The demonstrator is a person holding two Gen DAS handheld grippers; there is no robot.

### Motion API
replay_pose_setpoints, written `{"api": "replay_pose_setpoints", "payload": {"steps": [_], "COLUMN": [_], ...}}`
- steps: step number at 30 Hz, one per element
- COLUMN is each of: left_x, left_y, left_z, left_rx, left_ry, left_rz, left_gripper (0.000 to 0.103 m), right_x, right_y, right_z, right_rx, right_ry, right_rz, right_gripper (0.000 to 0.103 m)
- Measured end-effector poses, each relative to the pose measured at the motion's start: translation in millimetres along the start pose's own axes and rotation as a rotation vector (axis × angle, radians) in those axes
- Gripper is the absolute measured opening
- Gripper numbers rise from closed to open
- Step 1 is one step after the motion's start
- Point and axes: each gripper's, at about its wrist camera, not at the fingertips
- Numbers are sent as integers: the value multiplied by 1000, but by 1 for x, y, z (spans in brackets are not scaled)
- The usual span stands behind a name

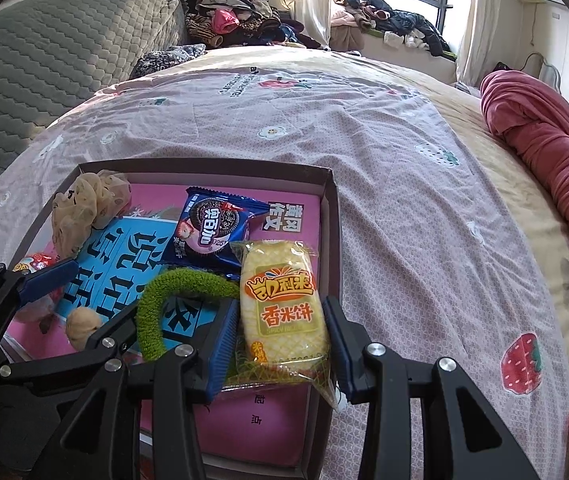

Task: Organize objects
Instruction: 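Lower the bun and cake pack into the tray and open both tools, then withdraw both tools from the tray toward the biscuit pack and walnut on the sheet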

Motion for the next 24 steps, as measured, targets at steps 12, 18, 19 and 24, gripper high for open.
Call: {"api": "replay_pose_setpoints", "payload": {"steps": [12,18,19,24], "left_x": [1,13,17,34], "left_y": [-1,-1,0,2], "left_z": [11,16,17,21], "left_rx": [28,36,38,36], "left_ry": [-52,-80,-91,-103], "left_rz": [52,46,43,29], "left_gripper": [79,81,81,89], "right_x": [14,25,27,41], "right_y": [3,3,3,5], "right_z": [-2,-4,-5,-4], "right_rx": [-11,-19,-21,-21], "right_ry": [-10,-5,-4,-2], "right_rz": [-25,-31,-33,-41], "right_gripper": [66,71,72,74]}}
Point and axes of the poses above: each gripper's, at about its wrist camera, not at the fingertips, and x roughly against the way its jaws point, z to its left, y to its top, and after that the axes turned 7 degrees about z, right-handed
